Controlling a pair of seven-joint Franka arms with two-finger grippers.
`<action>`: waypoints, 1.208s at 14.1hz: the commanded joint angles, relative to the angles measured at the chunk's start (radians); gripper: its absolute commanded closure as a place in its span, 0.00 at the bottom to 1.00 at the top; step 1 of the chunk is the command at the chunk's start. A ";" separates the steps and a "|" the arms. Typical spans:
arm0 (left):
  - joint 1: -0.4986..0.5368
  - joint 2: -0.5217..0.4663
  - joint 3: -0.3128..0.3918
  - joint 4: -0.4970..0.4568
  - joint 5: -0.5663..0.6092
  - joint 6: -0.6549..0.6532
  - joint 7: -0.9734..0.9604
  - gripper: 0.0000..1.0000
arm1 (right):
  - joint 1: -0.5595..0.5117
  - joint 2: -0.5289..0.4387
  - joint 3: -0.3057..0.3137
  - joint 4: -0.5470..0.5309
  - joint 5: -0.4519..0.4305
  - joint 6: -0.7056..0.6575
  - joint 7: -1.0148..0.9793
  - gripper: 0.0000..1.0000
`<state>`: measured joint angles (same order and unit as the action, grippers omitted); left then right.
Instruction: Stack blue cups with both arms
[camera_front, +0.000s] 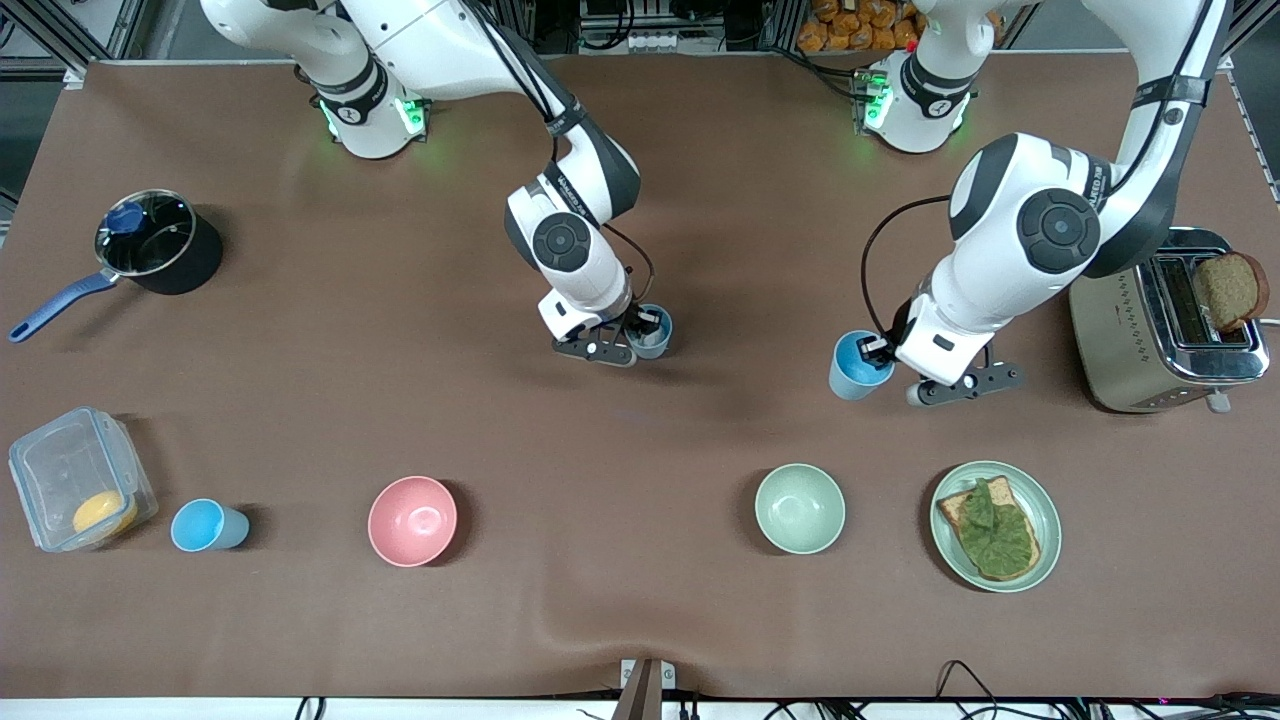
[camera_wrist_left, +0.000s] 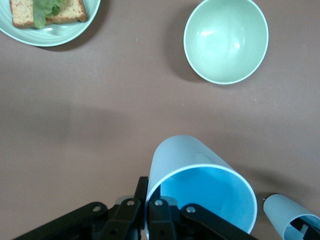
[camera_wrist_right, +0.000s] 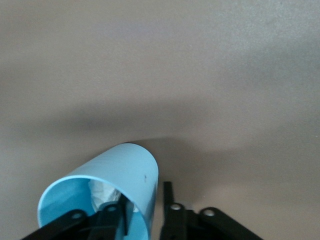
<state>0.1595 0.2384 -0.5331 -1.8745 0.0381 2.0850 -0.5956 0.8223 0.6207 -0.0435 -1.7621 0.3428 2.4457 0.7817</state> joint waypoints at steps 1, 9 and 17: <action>0.002 -0.001 -0.024 0.008 -0.020 -0.022 -0.041 1.00 | 0.003 -0.024 -0.010 0.019 0.018 -0.025 0.008 0.00; -0.106 0.027 -0.042 0.021 -0.020 -0.026 -0.160 1.00 | -0.109 -0.203 -0.044 0.209 -0.004 -0.593 -0.092 0.00; -0.342 0.221 -0.039 0.161 -0.003 -0.026 -0.323 1.00 | -0.444 -0.340 -0.052 0.262 -0.232 -0.771 -0.476 0.00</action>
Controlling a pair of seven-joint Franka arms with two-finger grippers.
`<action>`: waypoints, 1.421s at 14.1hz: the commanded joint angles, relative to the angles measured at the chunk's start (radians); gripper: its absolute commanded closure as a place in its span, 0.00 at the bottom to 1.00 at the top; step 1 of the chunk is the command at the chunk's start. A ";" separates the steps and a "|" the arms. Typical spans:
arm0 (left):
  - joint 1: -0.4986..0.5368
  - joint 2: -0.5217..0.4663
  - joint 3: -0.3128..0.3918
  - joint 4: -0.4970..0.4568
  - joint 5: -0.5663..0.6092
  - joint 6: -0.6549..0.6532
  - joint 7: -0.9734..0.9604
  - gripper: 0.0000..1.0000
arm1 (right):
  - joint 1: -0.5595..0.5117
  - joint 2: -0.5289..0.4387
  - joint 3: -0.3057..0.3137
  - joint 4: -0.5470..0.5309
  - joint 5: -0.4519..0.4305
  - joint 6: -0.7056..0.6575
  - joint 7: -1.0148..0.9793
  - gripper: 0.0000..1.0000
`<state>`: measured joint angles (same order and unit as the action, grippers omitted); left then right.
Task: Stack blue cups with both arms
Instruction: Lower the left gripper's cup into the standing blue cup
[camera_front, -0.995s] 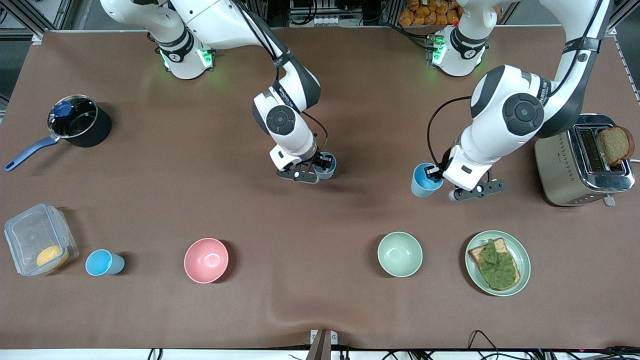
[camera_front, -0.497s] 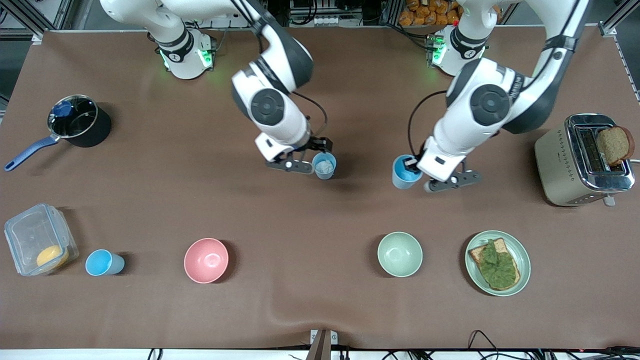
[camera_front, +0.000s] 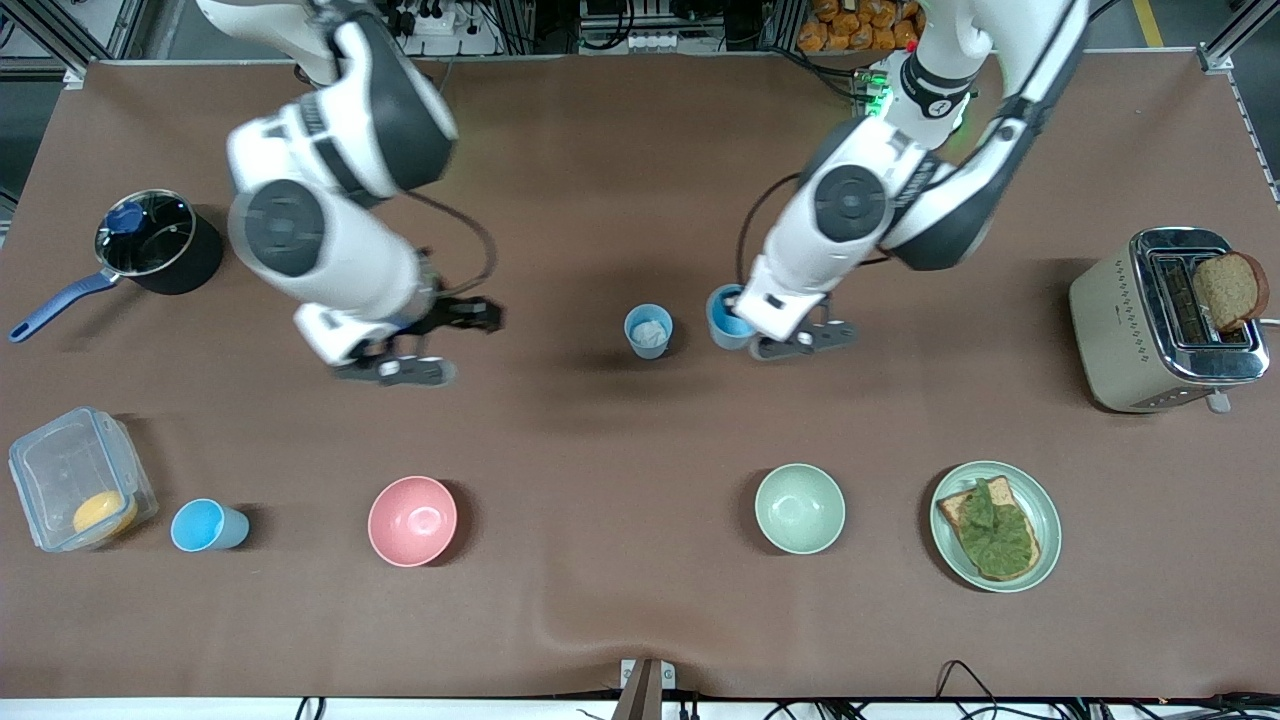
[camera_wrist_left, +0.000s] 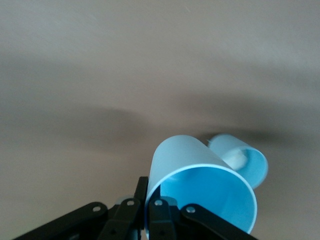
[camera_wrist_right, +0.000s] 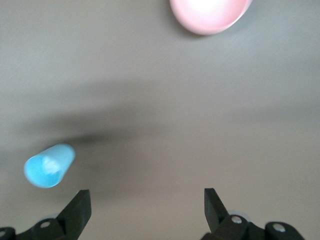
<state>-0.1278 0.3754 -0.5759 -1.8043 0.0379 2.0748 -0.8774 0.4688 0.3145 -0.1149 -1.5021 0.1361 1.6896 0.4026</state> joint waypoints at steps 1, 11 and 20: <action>-0.081 0.123 0.007 0.126 -0.001 -0.015 -0.063 1.00 | -0.146 -0.038 0.020 0.016 -0.026 -0.017 -0.172 0.00; -0.151 0.204 0.013 0.163 0.045 -0.002 -0.107 1.00 | -0.323 -0.091 -0.008 0.088 -0.087 -0.120 -0.363 0.00; -0.179 0.261 0.033 0.180 0.049 0.027 -0.109 1.00 | -0.406 -0.081 -0.005 0.123 -0.070 -0.125 -0.357 0.00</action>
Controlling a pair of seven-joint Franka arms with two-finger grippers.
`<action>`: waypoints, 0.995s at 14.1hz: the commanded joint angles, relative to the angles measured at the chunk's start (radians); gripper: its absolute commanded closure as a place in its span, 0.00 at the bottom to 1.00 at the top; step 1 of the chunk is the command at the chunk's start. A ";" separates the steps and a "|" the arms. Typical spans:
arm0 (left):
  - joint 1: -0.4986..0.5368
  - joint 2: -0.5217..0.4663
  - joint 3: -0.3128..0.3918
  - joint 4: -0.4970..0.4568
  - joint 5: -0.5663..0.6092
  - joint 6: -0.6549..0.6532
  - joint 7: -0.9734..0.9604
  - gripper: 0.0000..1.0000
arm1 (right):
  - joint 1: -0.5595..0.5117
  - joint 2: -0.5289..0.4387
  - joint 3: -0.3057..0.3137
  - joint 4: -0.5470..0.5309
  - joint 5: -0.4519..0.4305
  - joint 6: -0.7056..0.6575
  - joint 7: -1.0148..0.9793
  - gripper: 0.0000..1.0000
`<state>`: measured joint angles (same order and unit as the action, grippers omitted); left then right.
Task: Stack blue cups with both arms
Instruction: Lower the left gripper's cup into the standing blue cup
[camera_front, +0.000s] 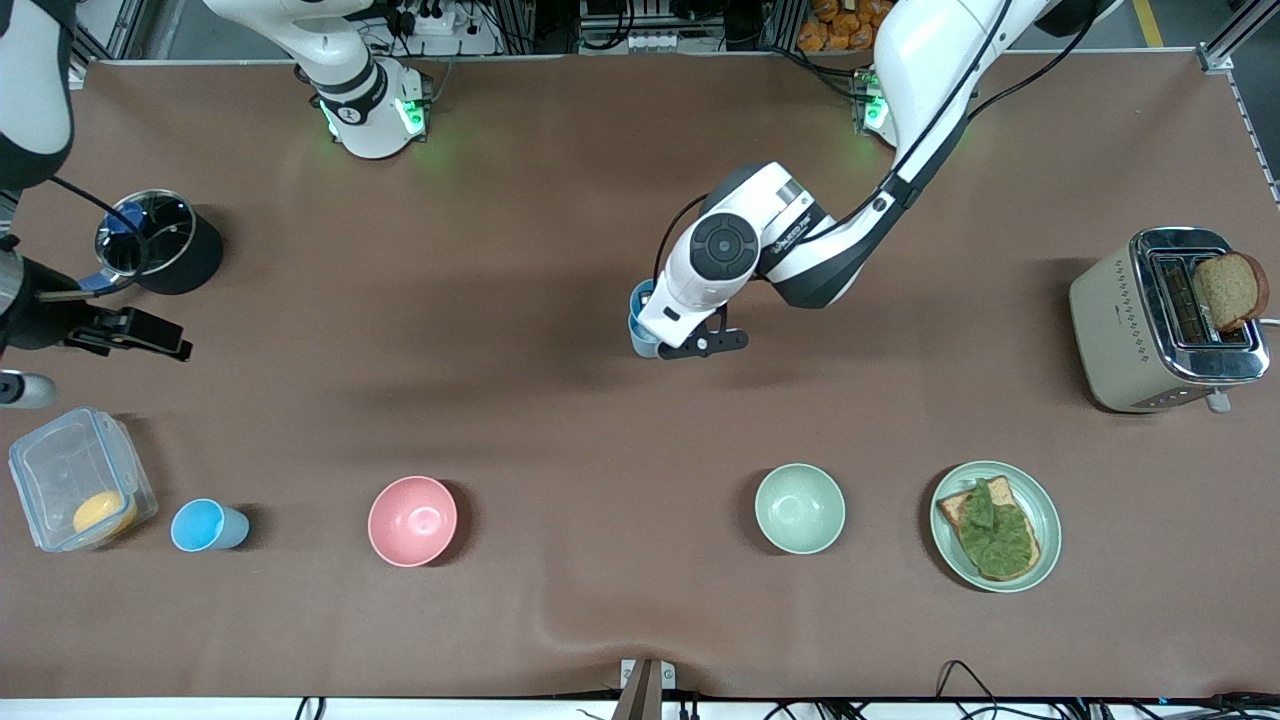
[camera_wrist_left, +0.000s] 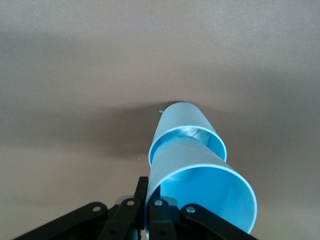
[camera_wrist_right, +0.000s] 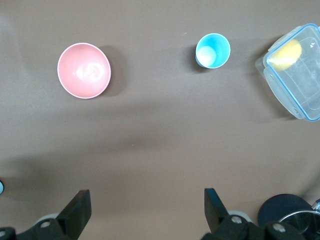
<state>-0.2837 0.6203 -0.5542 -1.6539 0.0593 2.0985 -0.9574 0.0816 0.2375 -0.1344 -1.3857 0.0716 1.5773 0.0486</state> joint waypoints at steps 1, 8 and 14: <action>-0.025 0.022 0.011 0.029 0.028 0.009 -0.029 1.00 | -0.022 0.000 0.015 0.011 -0.019 -0.011 -0.010 0.00; -0.083 0.053 0.085 0.088 0.027 0.040 -0.027 1.00 | -0.049 -0.007 0.013 0.017 -0.026 -0.145 -0.003 0.00; -0.077 0.007 0.085 0.091 0.034 0.029 -0.026 0.00 | -0.066 -0.010 0.016 0.030 -0.023 -0.129 -0.009 0.00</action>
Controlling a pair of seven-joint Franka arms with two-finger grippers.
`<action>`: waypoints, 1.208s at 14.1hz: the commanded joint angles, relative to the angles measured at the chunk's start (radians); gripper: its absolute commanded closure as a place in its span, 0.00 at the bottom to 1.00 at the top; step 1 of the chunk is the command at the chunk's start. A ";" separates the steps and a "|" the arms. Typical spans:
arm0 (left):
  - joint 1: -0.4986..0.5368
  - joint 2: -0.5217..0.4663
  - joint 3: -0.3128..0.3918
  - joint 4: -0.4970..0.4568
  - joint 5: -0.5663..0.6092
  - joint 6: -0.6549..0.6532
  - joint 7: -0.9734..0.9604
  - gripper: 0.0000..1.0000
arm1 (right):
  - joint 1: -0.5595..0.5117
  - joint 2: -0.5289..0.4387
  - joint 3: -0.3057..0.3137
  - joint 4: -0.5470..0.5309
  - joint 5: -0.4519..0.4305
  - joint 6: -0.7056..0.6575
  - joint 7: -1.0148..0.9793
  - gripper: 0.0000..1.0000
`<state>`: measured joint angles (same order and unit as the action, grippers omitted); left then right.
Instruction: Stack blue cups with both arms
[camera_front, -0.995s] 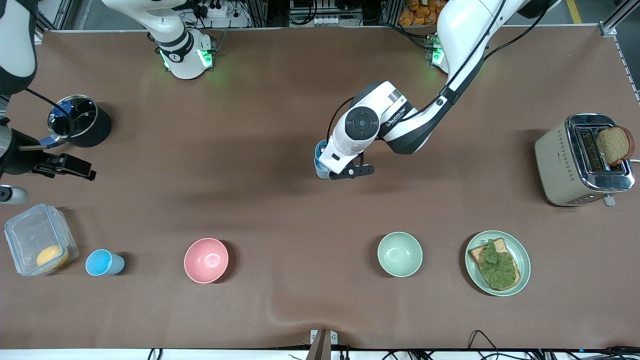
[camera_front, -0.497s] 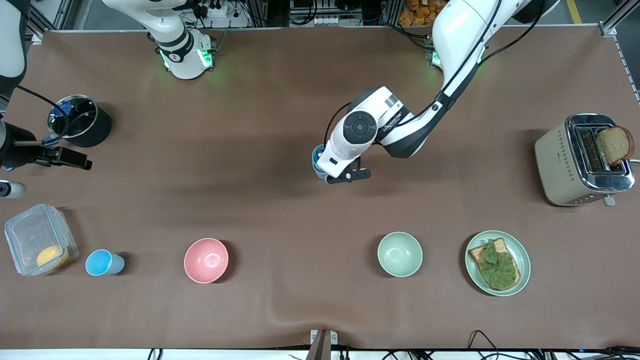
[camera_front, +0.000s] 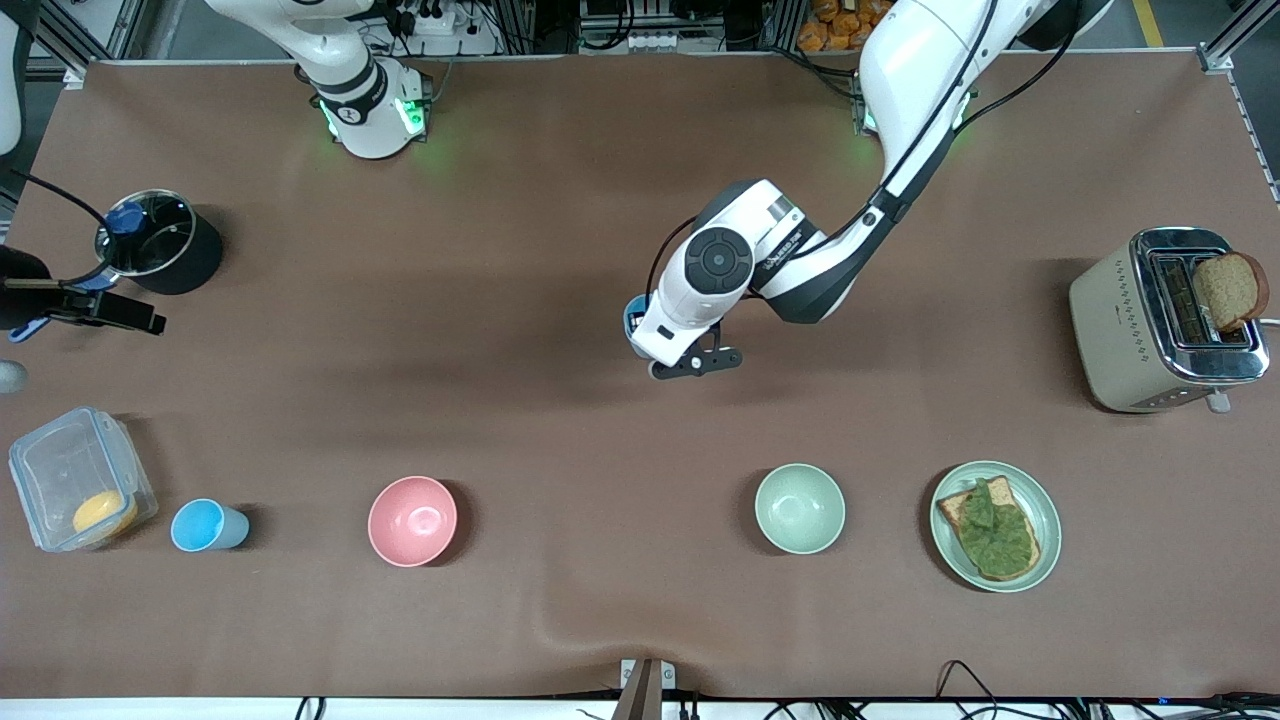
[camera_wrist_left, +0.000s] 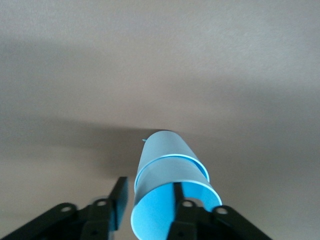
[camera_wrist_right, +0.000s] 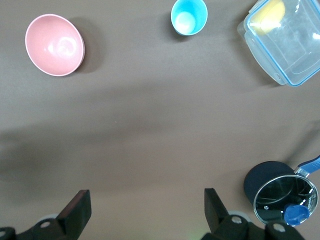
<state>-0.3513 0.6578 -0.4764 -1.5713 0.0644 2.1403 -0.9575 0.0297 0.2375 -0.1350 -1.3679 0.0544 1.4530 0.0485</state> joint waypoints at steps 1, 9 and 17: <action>-0.002 -0.044 0.009 0.008 0.031 -0.017 -0.026 0.00 | -0.011 -0.012 0.018 0.012 -0.011 0.000 -0.009 0.00; 0.161 -0.178 0.042 0.114 0.196 -0.275 0.022 0.00 | 0.007 -0.046 0.023 -0.008 -0.018 0.133 -0.033 0.00; 0.409 -0.388 0.038 0.120 0.196 -0.540 0.411 0.00 | -0.100 -0.254 0.125 -0.318 -0.005 0.317 -0.082 0.00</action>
<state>0.0074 0.3504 -0.4273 -1.4265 0.2531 1.6720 -0.6270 0.0110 0.0926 -0.0943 -1.5527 0.0540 1.7288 -0.0224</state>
